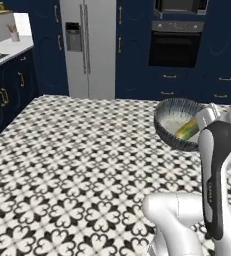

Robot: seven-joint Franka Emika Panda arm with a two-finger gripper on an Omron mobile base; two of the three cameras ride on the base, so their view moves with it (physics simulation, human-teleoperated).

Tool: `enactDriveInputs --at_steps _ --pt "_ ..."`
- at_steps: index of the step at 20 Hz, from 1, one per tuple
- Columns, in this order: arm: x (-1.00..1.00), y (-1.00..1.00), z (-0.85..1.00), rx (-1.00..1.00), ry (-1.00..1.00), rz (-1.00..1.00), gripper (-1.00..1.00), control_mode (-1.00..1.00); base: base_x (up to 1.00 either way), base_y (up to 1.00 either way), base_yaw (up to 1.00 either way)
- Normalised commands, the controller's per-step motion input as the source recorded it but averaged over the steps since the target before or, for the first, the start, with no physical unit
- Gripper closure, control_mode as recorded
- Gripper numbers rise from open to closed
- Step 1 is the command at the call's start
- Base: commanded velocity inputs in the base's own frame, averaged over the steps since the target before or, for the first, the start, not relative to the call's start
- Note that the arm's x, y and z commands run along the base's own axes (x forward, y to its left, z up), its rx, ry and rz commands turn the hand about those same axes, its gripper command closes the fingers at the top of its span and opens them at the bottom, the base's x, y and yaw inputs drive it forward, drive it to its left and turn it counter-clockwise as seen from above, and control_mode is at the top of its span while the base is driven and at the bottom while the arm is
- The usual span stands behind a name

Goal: Pick the cucumber from the sink and place it in the bowl. Then pick the bowl and place it in the microwave. Then close the microwave door and press the start button.

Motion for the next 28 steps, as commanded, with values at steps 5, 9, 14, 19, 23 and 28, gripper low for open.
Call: enactDriveInputs --at_steps 5,9,14,19,23,28 --pt "0.0 0.0 0.0 0.0 0.0 0.0 1.0 1.0 1.0 -0.34 -0.21" --pt "0.0 0.0 0.0 0.0 0.0 0.0 1.0 1.0 1.0 -0.05 -0.39" --pt "0.0 0.0 0.0 0.0 0.0 0.0 1.0 1.0 1.0 -0.16 -0.28" --pt "0.0 0.0 0.0 0.0 0.0 0.0 1.0 1.0 1.0 -0.26 -0.07" --pt "0.0 0.0 0.0 0.0 0.0 0.0 1.0 1.0 1.0 -0.56 0.0" --pt "0.0 0.0 0.0 0.0 0.0 0.0 1.0 1.0 1.0 -0.97 0.01"
